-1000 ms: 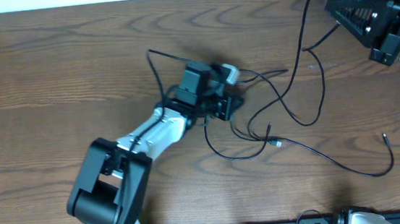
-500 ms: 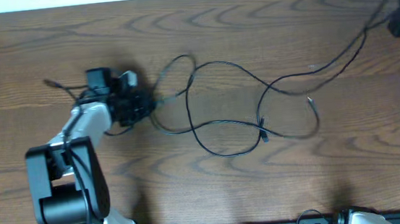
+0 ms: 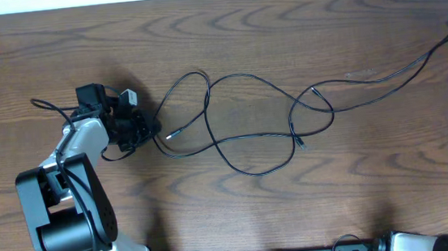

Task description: Untangle cables

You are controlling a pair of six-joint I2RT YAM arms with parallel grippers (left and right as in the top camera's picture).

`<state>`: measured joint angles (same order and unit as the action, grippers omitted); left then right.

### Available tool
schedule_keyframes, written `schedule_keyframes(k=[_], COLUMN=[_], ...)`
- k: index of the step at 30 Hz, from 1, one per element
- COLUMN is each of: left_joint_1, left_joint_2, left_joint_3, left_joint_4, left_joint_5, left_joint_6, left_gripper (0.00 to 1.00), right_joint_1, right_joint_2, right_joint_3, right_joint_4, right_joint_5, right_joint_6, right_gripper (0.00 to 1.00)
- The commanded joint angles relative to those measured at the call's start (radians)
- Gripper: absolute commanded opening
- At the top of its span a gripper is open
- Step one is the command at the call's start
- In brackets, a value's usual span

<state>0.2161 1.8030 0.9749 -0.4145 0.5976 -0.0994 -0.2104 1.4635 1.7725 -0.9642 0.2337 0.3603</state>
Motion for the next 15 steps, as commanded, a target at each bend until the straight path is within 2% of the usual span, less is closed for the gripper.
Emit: schedule_keyframes(k=[1, 5, 7, 9, 12, 15], left_joint_1=[0.001, 0.001, 0.001, 0.0, -0.004, -0.01], left_joint_2=[-0.008, -0.008, -0.01, -0.02, -0.071, -0.167], left_joint_3=[-0.004, -0.004, -0.004, -0.003, 0.007, 0.011], left_joint_4=[-0.011, -0.005, 0.038, 0.091, 0.1, 0.11], left_joint_5=[0.096, 0.439, 0.729, 0.95, 0.975, 0.975], left_joint_6=[0.053, 0.132, 0.145, 0.144, 0.027, 0.005], left_gripper=[0.08, 0.08, 0.07, 0.07, 0.08, 0.08], right_joint_1=[-0.003, -0.003, -0.002, 0.003, 0.013, 0.02], right_joint_2=[0.06, 0.125, 0.159, 0.177, 0.198, 0.212], right_joint_3=[0.008, 0.007, 0.008, 0.008, 0.007, 0.007], right_joint_4=[-0.011, -0.02, -0.024, -0.032, -0.049, -0.061], right_joint_5=[-0.073, -0.185, -0.239, -0.265, -0.27, -0.27], right_joint_6=[0.027, -0.012, -0.031, -0.05, -0.066, -0.101], right_gripper=[0.01, 0.01, 0.01, 0.01, 0.01, 0.01])
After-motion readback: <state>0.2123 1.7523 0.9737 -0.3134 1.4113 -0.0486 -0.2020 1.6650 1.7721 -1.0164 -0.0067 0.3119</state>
